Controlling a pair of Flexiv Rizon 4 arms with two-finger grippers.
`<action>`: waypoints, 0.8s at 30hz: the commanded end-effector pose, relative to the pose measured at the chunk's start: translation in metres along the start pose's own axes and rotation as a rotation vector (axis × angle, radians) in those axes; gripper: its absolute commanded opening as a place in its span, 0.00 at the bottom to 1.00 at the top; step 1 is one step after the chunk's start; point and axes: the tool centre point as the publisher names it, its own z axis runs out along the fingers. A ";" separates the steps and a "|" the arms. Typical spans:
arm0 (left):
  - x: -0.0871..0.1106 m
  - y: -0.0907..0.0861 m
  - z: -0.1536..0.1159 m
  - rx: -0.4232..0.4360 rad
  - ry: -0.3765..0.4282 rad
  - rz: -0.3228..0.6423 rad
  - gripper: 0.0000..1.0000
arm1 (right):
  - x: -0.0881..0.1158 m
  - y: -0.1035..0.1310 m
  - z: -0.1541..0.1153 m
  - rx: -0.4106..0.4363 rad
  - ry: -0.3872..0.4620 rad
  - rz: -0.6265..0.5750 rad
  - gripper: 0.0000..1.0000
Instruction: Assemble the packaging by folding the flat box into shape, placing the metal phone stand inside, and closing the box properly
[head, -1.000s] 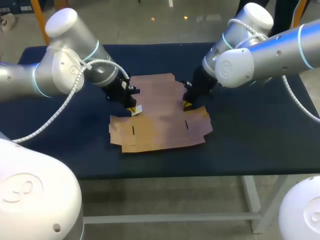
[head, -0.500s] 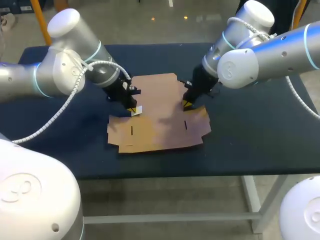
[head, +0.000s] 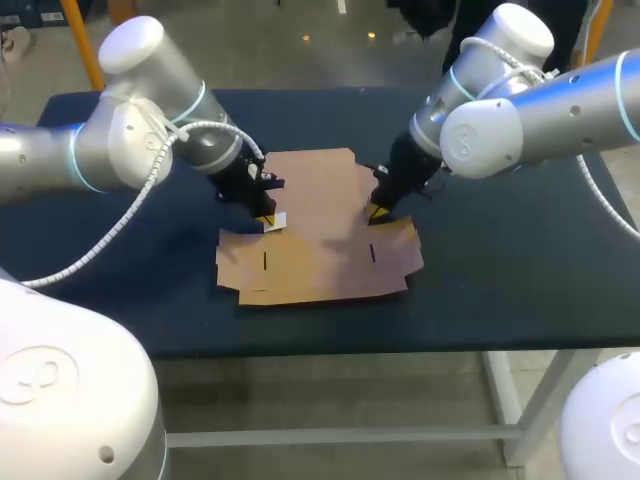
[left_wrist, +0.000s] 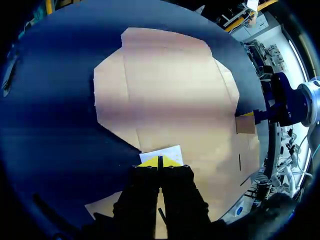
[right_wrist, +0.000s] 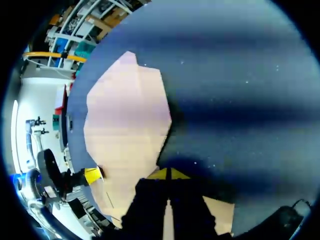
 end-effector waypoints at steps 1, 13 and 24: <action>0.003 -0.002 0.004 -0.005 -0.013 -0.002 0.00 | 0.002 -0.002 -0.002 -0.001 0.003 -0.008 0.00; 0.004 0.000 0.003 -0.003 -0.020 -0.002 0.00 | 0.012 -0.010 -0.005 -0.041 0.006 -0.046 0.00; 0.005 0.002 0.004 -0.004 -0.026 -0.001 0.00 | 0.020 -0.011 0.000 -0.051 -0.003 -0.068 0.00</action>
